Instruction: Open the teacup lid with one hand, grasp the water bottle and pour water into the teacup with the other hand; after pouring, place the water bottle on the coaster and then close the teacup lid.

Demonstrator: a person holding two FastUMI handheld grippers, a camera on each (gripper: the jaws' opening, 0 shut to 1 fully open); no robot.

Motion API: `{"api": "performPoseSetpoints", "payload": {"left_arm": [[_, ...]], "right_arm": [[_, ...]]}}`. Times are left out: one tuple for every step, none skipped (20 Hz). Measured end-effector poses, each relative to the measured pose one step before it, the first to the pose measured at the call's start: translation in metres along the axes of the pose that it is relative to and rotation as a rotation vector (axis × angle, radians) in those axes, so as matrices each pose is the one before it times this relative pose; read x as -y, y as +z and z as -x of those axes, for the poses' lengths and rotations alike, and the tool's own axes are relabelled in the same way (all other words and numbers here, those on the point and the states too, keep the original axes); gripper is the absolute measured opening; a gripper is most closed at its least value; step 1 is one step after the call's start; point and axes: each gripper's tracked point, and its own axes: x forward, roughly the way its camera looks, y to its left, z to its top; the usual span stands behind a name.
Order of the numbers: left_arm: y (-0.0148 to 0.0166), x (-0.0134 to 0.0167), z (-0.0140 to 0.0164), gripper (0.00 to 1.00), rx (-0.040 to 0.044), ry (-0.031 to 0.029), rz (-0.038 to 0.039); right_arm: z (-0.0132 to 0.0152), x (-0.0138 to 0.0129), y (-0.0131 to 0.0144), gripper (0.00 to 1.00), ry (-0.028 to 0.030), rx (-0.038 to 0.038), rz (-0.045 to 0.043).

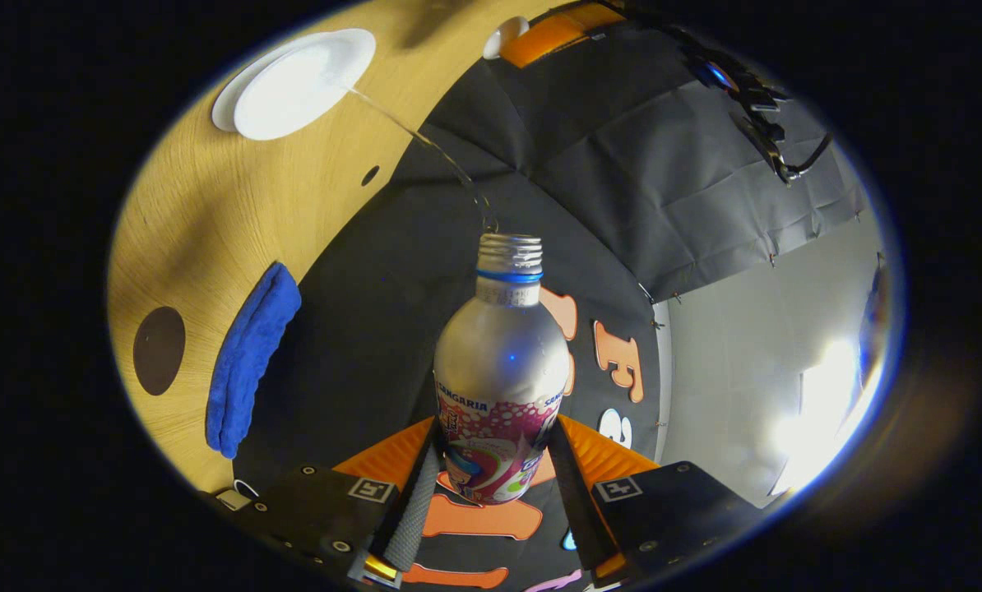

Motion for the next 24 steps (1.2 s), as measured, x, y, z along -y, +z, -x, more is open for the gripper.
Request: {"api": "performPoseSetpoints", "payload": {"left_arm": [[-0.00008,-0.00008,0.00012,0.33,-0.00003,-0.00005,0.00054],[-0.00058,0.00053,-0.00037,0.33,-0.00120,-0.00145,-0.00032],[0.00036,-0.00032,0.00049,0.33,-0.00069,0.00052,0.00049],[-0.00035,0.00083,0.00008,0.33,-0.00031,-0.00183,-0.00013],[0.00083,-0.00033,-0.00037,0.33,0.00132,0.00051,-0.00045],[-0.00045,0.00042,0.00081,0.33,0.00109,-0.00215,-0.00141],[0.00054,-0.00028,0.00054,0.33,0.00183,0.00047,-0.00138],[-0.00038,0.00099,-0.00012,0.34,0.00010,-0.00404,-0.00086],[0.00055,-0.00061,-0.00004,0.33,0.00182,-0.00052,-0.00082],[0.00002,0.00039,0.00025,0.33,0.00192,-0.00193,-0.00220],[0.00107,0.00092,0.00057,0.33,0.00204,-0.00145,-0.00272],[-0.00070,0.00092,0.00010,0.33,-0.00011,-0.00505,-0.00275],[0.00055,0.00162,0.00027,0.34,0.00102,-0.00439,-0.00262],[-0.00051,0.00382,-0.00136,0.34,-0.00126,-0.00656,-0.00100],[0.00155,0.00445,0.00043,0.33,0.00193,-0.00639,0.00347],[0.00265,0.00328,-0.00082,0.33,0.00523,-0.00379,0.00461],[0.00269,0.00184,0.00015,0.33,0.00681,0.00006,0.00210],[0.00151,0.00184,-0.00087,0.33,0.00629,-0.00190,0.00048],[0.00209,0.00280,-0.00019,0.33,0.00415,-0.00288,-0.00181],[0.00189,0.00176,-0.00024,0.33,0.00451,-0.00236,-0.00108],[0.00176,0.00328,0.00061,0.33,0.00232,-0.00391,-0.00204],[0.00054,0.00207,-0.00219,0.33,0.00365,-0.00205,-0.00018],[0.00158,0.00417,-0.00046,0.33,0.00197,-0.00586,-0.00058],[0.00222,0.00263,-0.00043,0.33,0.00315,-0.00238,-0.00054]], "right_arm": [[0.00145,-0.00099,0.00372,0.77,0.00221,0.01082,0.00346],[0.00218,-0.00269,0.00469,0.74,0.00086,0.00911,0.00317],[0.00200,-0.00220,0.00355,0.77,0.00251,0.00782,0.00114],[-0.00067,-0.00406,0.00319,0.73,0.00364,0.00704,-0.00078],[0.00072,-0.00366,0.00397,0.73,0.00505,0.00721,-0.00105],[-0.00131,-0.00125,0.00284,0.73,0.00424,0.01074,0.00016],[0.00120,-0.00314,0.00465,0.73,0.00824,0.01313,0.00198],[0.00186,-0.00580,0.00642,0.73,0.01431,0.01592,-0.00326],[0.00163,-0.00674,0.00420,0.73,0.01966,0.00936,-0.01238],[0.00095,-0.00519,0.00013,0.73,0.01256,0.00022,-0.01035],[0.00176,-0.00331,0.00189,0.73,0.00976,0.00282,-0.00673],[0.00048,-0.00241,0.00163,0.73,0.00362,-0.00303,-0.00827],[0.00109,-0.00289,0.00055,0.74,0.01028,-0.00437,-0.02452],[-0.00084,-0.00443,-0.00257,0.73,0.01459,-0.00981,-0.03690],[0.00076,-0.00457,-0.00273,0.74,0.01703,-0.01322,-0.04555],[0.00046,-0.00416,-0.00062,0.74,0.01560,-0.01243,-0.04803],[0.00040,-0.00435,-0.00086,0.74,0.02122,-0.00712,-0.04627],[-0.00165,-0.00382,-0.00103,0.74,0.01648,-0.01141,-0.05053],[-0.00049,-0.00315,-0.00429,0.74,0.01555,-0.01630,-0.05917],[-0.00125,-0.00145,-0.00438,0.74,0.02019,-0.01928,-0.06420],[-0.00067,-0.00187,-0.00538,0.74,0.01574,-0.01954,-0.06839],[-0.00046,0.00035,-0.00544,0.74,0.00610,-0.01726,-0.07490],[-0.00014,0.00184,-0.00537,0.73,0.00708,-0.01914,-0.07797],[-0.00727,-0.00019,-0.00110,0.74,0.00783,-0.02211,-0.08077]]}}
